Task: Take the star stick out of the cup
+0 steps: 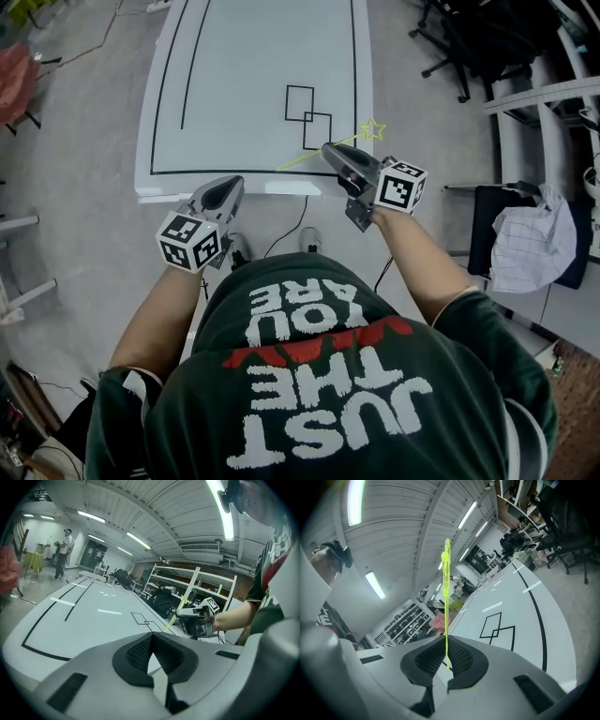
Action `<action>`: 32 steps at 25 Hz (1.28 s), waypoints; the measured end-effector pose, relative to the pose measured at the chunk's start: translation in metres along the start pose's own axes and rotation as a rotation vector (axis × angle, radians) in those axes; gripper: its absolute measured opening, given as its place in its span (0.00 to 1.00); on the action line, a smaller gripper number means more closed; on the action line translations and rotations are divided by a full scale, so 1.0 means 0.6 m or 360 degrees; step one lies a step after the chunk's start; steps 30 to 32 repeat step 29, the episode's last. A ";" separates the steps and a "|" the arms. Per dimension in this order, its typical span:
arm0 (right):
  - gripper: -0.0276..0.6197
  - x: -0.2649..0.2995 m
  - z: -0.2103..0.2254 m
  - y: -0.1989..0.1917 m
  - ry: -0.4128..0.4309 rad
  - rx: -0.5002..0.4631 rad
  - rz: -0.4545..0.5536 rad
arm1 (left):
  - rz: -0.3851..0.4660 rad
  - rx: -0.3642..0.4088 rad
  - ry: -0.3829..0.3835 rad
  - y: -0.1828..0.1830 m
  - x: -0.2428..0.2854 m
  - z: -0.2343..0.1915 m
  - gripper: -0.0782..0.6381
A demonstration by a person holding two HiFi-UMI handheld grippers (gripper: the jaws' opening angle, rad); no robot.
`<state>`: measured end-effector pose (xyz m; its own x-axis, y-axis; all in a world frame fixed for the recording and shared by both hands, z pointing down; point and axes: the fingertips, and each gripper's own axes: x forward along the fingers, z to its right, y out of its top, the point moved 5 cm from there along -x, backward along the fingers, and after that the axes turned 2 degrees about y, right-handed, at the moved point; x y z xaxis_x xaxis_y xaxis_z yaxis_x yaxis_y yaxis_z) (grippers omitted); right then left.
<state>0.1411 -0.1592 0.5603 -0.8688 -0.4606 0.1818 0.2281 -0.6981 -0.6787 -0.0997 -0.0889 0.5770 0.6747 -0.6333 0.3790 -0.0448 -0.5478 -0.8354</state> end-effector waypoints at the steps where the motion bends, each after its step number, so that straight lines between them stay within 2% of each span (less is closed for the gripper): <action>1: 0.11 0.001 0.000 0.000 0.0002 0.0004 -0.0002 | 0.0000 0.0000 0.0002 0.000 -0.001 0.000 0.11; 9: 0.11 0.002 -0.002 -0.002 0.0010 0.0046 0.0005 | 0.0007 -0.0004 0.0019 0.002 -0.012 0.001 0.11; 32: 0.11 0.000 -0.010 -0.002 0.0019 0.0014 0.0009 | 0.0022 -0.0001 0.0037 -0.003 -0.022 0.003 0.11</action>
